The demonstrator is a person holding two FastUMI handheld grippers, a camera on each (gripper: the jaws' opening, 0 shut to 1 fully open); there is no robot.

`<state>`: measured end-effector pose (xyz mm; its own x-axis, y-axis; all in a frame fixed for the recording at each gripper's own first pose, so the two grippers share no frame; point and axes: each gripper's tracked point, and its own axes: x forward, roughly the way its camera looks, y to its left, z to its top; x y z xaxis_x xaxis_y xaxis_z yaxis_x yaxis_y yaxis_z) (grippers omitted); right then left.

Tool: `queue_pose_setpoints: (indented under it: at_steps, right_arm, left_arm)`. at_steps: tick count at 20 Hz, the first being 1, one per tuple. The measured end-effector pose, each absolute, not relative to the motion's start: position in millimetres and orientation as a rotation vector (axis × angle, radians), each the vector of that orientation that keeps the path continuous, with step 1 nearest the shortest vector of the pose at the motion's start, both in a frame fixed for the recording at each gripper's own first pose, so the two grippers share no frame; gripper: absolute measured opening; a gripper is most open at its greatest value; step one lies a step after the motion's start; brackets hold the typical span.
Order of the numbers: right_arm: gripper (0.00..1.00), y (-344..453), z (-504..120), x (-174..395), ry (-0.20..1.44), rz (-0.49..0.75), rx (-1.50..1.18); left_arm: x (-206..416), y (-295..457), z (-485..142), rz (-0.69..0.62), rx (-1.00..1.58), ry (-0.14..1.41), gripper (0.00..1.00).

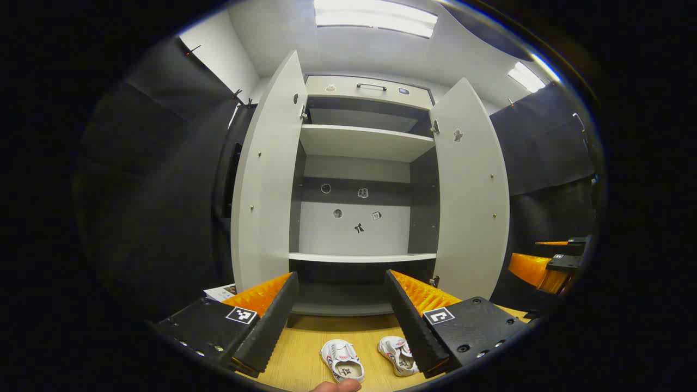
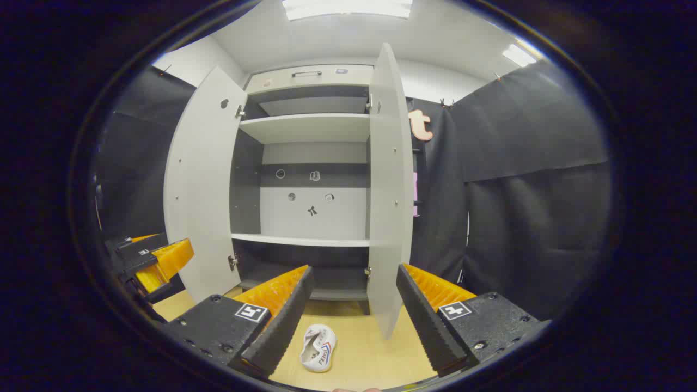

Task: Grab one shoe with the right hand and put it into the shoe cabinet, grab the other shoe with the left hand and put it into the shoe cabinet; then close the right door with the right hand and the left door with the left hand.

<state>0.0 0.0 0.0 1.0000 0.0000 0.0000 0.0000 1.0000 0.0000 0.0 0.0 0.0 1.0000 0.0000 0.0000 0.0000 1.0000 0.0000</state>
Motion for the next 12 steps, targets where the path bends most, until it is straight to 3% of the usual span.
queue_pose_setpoints:
  at_steps: [12]
  right_arm:
    - [0.99,20,5,10,-0.026,0.026,-0.052]
  left_arm:
    - [6,5,4,-0.007,-0.006,-0.019,0.95]
